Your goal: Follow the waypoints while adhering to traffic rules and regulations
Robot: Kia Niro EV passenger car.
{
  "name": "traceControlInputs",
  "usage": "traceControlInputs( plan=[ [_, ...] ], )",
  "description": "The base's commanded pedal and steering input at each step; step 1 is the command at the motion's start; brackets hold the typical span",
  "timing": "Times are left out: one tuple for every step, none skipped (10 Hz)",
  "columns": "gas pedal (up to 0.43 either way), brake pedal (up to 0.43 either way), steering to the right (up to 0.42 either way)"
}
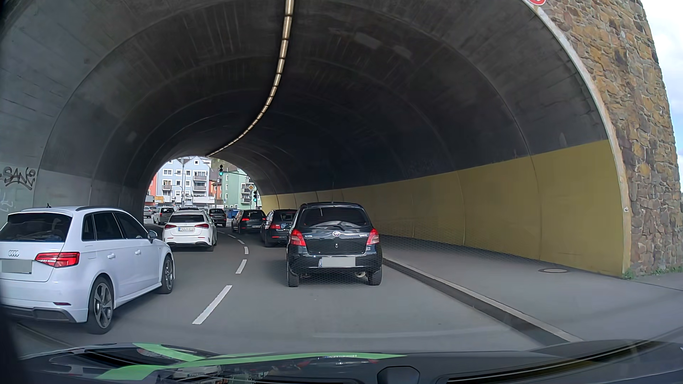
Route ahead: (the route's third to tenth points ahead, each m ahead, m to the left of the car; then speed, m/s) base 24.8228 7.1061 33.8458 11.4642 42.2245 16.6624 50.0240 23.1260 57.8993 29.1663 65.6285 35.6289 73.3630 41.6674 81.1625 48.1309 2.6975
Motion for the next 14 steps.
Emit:
traceControlInputs(
  plan=[
    [0.059,0.000,-0.081],
    [0.059,0.000,-0.083],
    [0.059,0.000,-0.085],
    [0.067,0.000,-0.085],
    [0.079,0.000,-0.083],
    [0.087,0.000,-0.083],
    [0.087,0.000,-0.083],
    [0.087,0.000,-0.083],
    [0.079,0.000,-0.083],
    [0.059,0.000,-0.083],
    [0.059,0.000,-0.083],
    [0.059,0.000,-0.082],
    [0.059,0.000,-0.082],
    [0.059,0.000,-0.082]
  ],
)
